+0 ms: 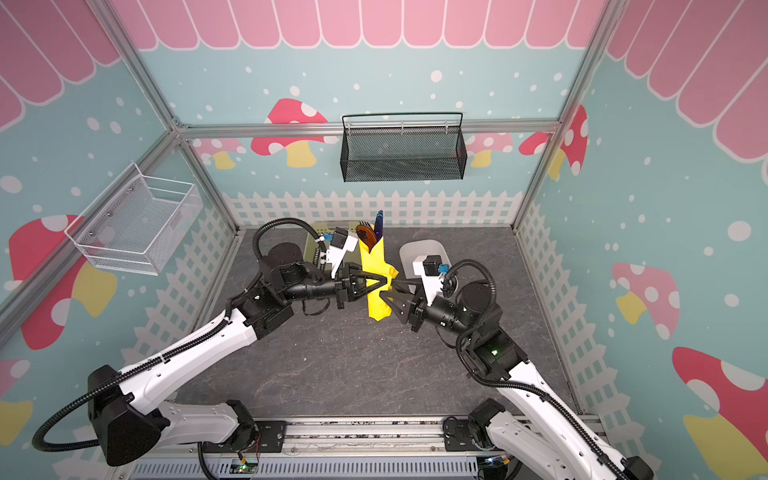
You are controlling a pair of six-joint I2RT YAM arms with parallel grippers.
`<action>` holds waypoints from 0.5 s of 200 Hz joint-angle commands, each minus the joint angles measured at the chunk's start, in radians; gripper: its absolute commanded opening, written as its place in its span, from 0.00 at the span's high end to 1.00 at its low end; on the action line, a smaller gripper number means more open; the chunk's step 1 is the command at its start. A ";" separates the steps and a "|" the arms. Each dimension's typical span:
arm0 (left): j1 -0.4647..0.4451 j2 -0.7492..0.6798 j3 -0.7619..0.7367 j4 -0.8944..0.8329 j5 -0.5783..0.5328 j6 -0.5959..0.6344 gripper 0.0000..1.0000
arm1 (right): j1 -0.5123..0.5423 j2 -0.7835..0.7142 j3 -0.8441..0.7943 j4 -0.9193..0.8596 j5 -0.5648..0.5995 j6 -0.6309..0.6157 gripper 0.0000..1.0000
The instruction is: Place the utensils on the paper napkin and roll it up
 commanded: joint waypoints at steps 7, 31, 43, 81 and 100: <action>0.001 0.003 0.040 0.066 0.027 -0.005 0.92 | 0.000 0.017 0.023 0.042 -0.070 -0.013 0.56; -0.002 0.011 0.040 0.084 0.036 -0.018 0.92 | -0.001 0.038 0.027 0.045 -0.101 -0.010 0.57; -0.005 0.016 0.042 0.092 0.039 -0.024 0.92 | -0.001 0.048 0.028 0.055 -0.113 -0.006 0.59; -0.012 0.024 0.047 0.112 0.051 -0.037 0.92 | 0.000 0.058 0.034 0.073 -0.131 -0.004 0.64; -0.012 0.021 0.045 0.123 0.056 -0.042 0.92 | -0.001 0.056 0.033 0.073 -0.127 -0.004 0.69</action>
